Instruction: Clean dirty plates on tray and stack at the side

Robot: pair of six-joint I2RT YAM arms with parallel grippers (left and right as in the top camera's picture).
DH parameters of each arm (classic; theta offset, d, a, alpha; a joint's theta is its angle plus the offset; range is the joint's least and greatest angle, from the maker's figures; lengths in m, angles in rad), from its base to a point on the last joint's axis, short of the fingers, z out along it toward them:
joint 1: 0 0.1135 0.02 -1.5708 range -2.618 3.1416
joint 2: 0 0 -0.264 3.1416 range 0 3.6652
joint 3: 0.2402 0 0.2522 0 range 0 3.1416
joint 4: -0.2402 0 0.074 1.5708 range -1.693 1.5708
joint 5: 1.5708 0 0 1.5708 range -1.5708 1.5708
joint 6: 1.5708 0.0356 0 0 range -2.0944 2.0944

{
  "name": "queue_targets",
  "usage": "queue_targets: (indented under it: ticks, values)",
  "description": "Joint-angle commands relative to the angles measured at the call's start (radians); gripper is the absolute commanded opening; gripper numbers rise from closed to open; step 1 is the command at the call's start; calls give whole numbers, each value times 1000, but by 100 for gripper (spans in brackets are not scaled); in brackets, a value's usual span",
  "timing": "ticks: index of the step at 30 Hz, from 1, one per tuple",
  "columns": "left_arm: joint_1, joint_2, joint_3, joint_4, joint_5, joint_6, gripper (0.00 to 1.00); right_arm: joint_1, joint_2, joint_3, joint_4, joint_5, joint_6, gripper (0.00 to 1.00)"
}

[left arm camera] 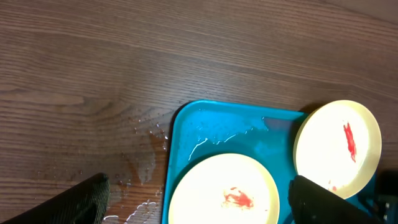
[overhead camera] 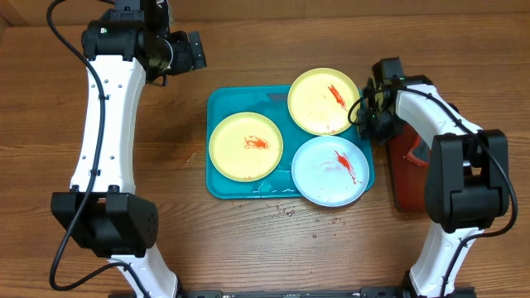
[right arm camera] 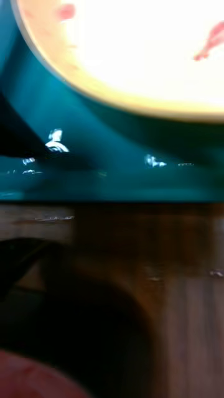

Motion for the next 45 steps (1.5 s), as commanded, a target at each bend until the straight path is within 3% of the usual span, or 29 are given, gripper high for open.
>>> queue_targets:
  ticks: [1,11,18,22,24,28,32,35,45]
  values:
    - [-7,-2,27,0,7,21,93,1,-23,138,-65,-23,41,52]
    - [-7,-33,28,-30,8,54,89,-6,-88,500,-353,-60,123,56]
    - [-17,-119,28,-170,16,84,87,-93,-161,653,-549,-96,245,56]
    - [-61,-99,-25,-224,15,82,82,-180,-198,652,-593,-47,254,54]
    - [-92,-78,-114,-203,14,29,72,-236,-197,634,-606,-13,273,53]
    - [-129,-47,-269,-136,4,-101,63,-304,-197,550,-594,-26,299,52]
    - [-156,-34,-420,-58,-23,-206,61,-332,-197,435,-536,-40,298,52]
    - [-162,-34,-524,-20,-52,-278,48,-332,-197,339,-468,-41,298,52]
    - [-173,-34,-692,70,-91,-360,39,-332,-197,238,-393,-40,290,52]
